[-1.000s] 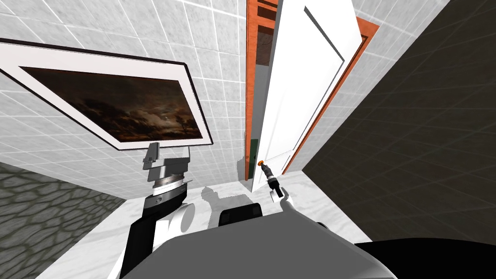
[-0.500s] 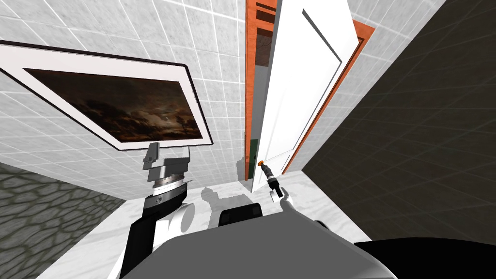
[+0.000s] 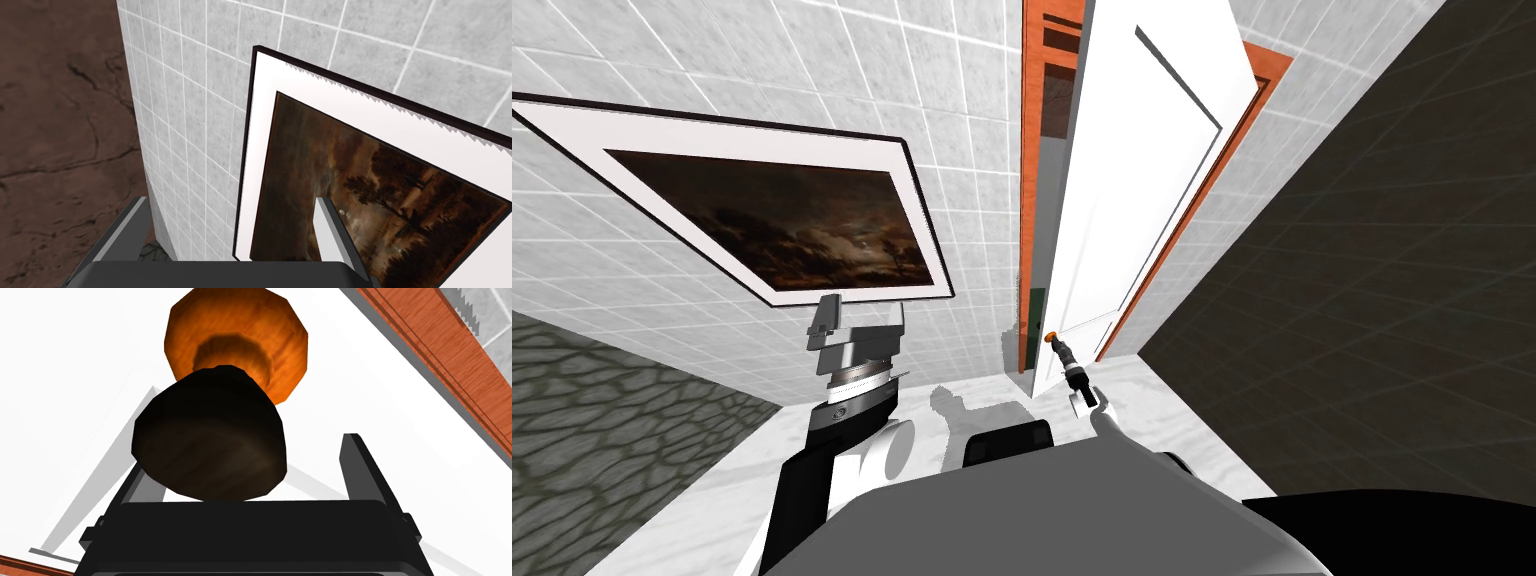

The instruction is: Pull the door open

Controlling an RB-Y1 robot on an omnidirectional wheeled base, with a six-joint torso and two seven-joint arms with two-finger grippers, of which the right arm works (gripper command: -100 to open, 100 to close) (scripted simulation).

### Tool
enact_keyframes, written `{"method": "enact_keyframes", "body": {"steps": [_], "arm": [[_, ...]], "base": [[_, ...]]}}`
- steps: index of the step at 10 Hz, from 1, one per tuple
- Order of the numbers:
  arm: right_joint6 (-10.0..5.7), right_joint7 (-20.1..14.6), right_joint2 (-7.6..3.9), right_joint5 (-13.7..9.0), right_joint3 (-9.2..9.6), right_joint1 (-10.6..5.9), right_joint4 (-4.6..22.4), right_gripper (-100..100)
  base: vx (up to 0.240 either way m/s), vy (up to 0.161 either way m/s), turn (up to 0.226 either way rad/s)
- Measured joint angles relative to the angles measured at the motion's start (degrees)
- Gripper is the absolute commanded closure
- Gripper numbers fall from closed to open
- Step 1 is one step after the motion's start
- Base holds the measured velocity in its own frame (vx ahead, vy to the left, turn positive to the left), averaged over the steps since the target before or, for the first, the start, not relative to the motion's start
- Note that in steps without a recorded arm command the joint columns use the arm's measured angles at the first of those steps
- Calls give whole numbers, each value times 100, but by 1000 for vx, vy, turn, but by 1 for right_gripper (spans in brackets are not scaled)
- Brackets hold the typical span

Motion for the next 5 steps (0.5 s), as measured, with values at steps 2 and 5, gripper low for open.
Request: {"method": "enact_keyframes", "body": {"steps": [2,5], "arm": [[-95,-293,-56,-133,47,-32,207,100],[74,-627,-9,-259,143,153,-49,100]], "base": [[-39,-7,39],[-47,-25,118]]}}
